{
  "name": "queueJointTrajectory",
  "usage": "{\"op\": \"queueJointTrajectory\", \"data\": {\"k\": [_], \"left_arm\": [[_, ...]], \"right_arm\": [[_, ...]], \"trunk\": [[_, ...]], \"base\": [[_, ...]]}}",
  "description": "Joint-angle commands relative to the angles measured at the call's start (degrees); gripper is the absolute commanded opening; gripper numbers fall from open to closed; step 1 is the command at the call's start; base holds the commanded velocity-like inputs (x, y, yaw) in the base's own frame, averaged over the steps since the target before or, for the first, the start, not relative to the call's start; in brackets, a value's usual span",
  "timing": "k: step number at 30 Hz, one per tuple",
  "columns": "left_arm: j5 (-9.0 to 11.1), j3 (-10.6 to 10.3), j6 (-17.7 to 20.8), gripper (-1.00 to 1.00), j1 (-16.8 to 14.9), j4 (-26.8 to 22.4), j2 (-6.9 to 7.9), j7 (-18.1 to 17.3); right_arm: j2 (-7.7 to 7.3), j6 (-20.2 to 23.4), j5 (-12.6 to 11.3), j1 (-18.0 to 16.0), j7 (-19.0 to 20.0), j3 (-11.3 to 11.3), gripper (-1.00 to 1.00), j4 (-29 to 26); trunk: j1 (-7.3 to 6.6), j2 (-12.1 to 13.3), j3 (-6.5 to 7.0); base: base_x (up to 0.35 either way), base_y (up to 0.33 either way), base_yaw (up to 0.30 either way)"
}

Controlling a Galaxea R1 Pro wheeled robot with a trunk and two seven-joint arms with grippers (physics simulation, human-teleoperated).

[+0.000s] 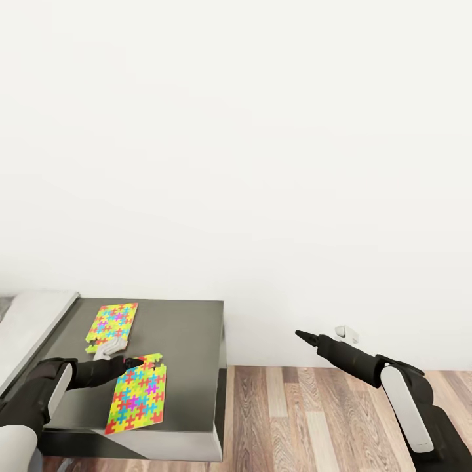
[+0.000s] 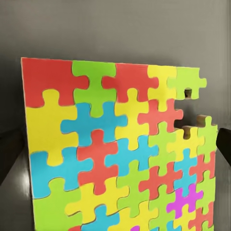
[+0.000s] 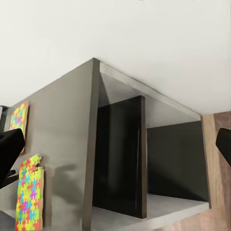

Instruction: Put all the toys in the child's room - the three board games (two on the bed and one on the table), the two jigsaw puzzles on the table, and the tennis ball on the table - inside the toy box on the table in the child's room.

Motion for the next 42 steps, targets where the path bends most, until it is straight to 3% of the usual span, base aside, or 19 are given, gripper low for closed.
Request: {"op": "queueJointTrajectory", "data": {"k": [1, 27, 42], "left_arm": [[0.2, 0.1, 0.5, 1.00, 0.0, 0.0, -0.01, -0.1], [0.4, 0.2, 1.0, 1.00, -0.1, -0.1, 0.05, -0.3], [0.5, 0.3, 1.0, 1.00, -0.1, -0.1, 1.14, -0.4]], "right_arm": [[-0.02, 0.3, 0.3, 0.0, 0.4, -0.1, 1.00, 0.0], [-0.05, 0.3, 0.3, 0.0, 0.4, 0.0, 1.00, -0.5], [-0.05, 0.3, 0.3, 0.0, 0.4, 0.1, 1.00, -0.5]], "trunk": [[0.02, -0.1, -0.08], [0.02, -0.1, -0.08], [0.02, -0.1, -0.08]], "base": [[0.000, -0.172, 0.000], [-0.010, -0.047, 0.000], [-0.037, -0.034, 0.000]]}}
